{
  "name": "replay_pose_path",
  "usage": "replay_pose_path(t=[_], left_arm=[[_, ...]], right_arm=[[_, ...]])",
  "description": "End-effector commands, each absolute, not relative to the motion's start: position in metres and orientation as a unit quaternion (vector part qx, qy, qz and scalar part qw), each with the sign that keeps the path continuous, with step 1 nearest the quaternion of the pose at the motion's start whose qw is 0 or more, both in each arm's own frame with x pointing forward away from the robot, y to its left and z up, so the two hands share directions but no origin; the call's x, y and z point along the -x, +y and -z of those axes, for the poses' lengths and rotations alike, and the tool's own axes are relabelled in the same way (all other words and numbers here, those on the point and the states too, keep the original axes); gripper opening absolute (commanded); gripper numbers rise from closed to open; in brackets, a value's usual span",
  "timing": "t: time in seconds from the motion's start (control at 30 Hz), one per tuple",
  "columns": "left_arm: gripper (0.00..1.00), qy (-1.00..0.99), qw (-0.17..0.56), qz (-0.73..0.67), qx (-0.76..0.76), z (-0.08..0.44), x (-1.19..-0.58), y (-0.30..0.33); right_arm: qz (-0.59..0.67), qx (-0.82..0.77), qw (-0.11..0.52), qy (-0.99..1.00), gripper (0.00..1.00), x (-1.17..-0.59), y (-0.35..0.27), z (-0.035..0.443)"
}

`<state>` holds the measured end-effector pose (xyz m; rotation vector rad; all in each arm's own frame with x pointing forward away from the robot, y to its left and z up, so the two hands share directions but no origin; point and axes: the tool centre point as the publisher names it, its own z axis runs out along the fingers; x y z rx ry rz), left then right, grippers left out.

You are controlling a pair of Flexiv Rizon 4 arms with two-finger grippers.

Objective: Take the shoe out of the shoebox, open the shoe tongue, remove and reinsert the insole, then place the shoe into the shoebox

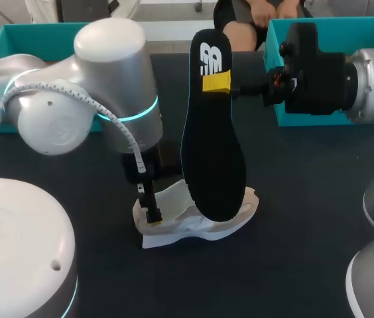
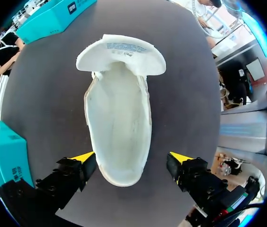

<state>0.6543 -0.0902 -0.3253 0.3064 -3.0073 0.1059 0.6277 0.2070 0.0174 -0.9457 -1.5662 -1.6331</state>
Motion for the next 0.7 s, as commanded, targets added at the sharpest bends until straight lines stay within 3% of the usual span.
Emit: replay_pose_path(t=[0.03,0.47,0.5,0.57,0.63,0.7], left_arm=[[1.0,-0.992,0.061,-0.028,-0.104,0.33,-0.662,-0.098],[0.98,-0.99,0.036,-0.067,-0.118,0.343,-0.701,-0.12],[0.92,-0.99,0.037,-0.067,-0.118,0.345,-0.704,-0.122],[0.7,-0.99,0.032,-0.071,-0.121,0.35,-0.708,-0.126],[0.63,-0.989,0.023,-0.072,-0.123,0.354,-0.711,-0.13],[0.47,-0.988,0.029,-0.079,-0.126,0.358,-0.714,-0.134]], right_arm=[[0.626,0.365,0.337,-0.601,0.0,-0.627,0.21,-0.017],[0.626,0.365,0.337,-0.601,0.0,-0.627,0.21,-0.017],[0.626,0.365,0.337,-0.601,0.0,-0.627,0.21,-0.017],[0.626,0.365,0.337,-0.601,0.0,-0.627,0.21,-0.017],[0.626,0.365,0.337,-0.601,0.0,-0.627,0.21,-0.017],[0.626,0.365,0.337,-0.601,0.0,-0.627,0.21,-0.017]])
